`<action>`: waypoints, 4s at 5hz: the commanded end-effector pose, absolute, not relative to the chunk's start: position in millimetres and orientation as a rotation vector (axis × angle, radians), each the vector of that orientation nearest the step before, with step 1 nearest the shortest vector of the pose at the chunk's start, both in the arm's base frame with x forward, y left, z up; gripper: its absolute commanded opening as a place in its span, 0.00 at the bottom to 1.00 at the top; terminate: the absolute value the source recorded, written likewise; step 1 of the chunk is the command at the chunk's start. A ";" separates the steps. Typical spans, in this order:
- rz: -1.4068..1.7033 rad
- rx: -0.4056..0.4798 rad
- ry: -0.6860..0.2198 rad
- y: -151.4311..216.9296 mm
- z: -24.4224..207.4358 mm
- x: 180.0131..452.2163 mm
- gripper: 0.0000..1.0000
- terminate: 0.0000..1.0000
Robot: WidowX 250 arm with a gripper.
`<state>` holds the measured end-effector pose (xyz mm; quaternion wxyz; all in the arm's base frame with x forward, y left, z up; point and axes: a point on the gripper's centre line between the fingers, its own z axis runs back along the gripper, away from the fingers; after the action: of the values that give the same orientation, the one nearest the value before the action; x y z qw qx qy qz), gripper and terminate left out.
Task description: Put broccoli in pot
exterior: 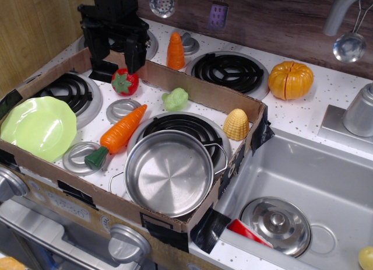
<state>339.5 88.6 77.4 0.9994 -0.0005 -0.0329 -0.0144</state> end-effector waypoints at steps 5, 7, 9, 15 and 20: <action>-0.081 -0.046 -0.257 33.7 82.3 367.4 1.00 0.00; -0.060 -0.069 -0.288 45.1 49.7 376.8 1.00 0.00; -0.072 -0.116 -0.266 52.0 32.5 385.1 1.00 0.00; -0.035 -0.077 -0.262 49.8 60.7 380.7 0.00 0.00; 0.227 0.039 -0.244 -15.6 125.1 290.5 0.00 0.00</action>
<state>283.9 -14.7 112.9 0.9881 0.0242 -0.0967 0.1171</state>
